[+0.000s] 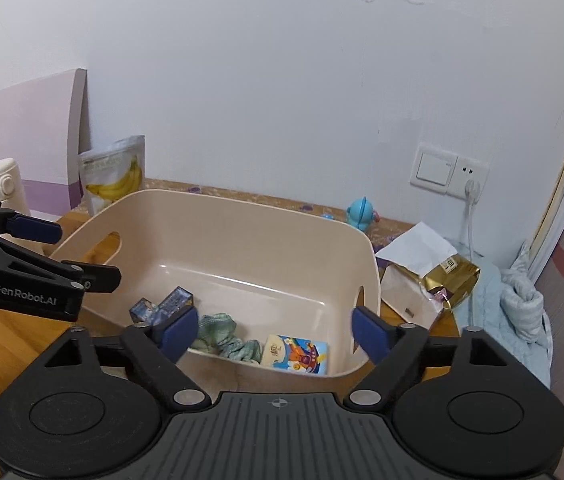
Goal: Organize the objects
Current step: 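Withdraw both tools from the bin toward the remaining items, then grasp the wooden clip with left tool while right tool grasps blue-white tea box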
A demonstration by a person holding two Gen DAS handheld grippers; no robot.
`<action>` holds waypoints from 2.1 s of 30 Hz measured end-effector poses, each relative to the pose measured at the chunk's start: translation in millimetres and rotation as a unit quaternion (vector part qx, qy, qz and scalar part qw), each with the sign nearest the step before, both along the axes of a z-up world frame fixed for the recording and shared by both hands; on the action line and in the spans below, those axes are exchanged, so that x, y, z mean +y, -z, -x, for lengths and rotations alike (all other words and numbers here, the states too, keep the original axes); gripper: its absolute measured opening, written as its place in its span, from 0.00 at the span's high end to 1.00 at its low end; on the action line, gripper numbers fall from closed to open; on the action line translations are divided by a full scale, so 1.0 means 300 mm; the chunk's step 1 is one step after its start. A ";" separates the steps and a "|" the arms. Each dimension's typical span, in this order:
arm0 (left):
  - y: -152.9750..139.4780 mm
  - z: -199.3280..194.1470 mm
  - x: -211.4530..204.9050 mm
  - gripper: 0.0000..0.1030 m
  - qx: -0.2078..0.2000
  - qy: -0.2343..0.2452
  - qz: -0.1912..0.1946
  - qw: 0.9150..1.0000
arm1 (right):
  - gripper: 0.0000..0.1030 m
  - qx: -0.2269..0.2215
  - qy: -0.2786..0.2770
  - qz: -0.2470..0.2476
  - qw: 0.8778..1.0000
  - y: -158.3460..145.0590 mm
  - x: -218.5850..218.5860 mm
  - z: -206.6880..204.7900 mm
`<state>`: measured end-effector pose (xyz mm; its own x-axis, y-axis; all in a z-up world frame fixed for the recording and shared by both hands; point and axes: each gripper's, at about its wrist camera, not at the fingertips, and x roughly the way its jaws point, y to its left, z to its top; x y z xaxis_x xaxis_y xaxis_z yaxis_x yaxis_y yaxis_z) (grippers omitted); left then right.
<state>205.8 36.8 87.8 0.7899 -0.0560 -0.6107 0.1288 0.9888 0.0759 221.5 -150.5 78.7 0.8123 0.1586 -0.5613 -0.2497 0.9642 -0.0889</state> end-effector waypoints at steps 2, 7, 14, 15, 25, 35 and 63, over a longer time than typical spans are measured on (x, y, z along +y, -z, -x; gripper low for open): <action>-0.001 0.030 0.012 0.14 -0.003 0.000 -0.002 1.000 | 0.12 -0.001 0.001 0.003 1.000 0.003 0.003 0.026; 0.015 0.089 0.043 0.14 0.001 -0.004 -0.009 1.000 | 0.08 0.006 0.003 0.003 1.000 0.028 0.006 0.074; 0.072 0.150 0.099 0.14 0.016 -0.019 -0.002 1.000 | 0.03 0.019 0.004 0.005 1.000 0.071 0.005 0.115; 0.086 0.154 0.108 0.14 0.019 -0.022 0.000 1.000 | 0.02 0.022 0.004 0.007 1.000 0.080 0.006 0.120; 0.240 0.160 0.180 0.14 0.070 -0.028 0.016 0.997 | 0.00 0.064 0.016 0.016 0.998 0.191 -0.008 0.136; 0.350 0.150 0.200 0.14 0.103 -0.020 0.005 0.994 | 0.00 0.107 0.029 0.012 0.994 0.300 -0.013 0.121; 0.438 0.063 0.180 0.14 0.096 -0.003 0.020 0.995 | 0.00 0.141 0.029 0.002 0.990 0.433 0.018 0.046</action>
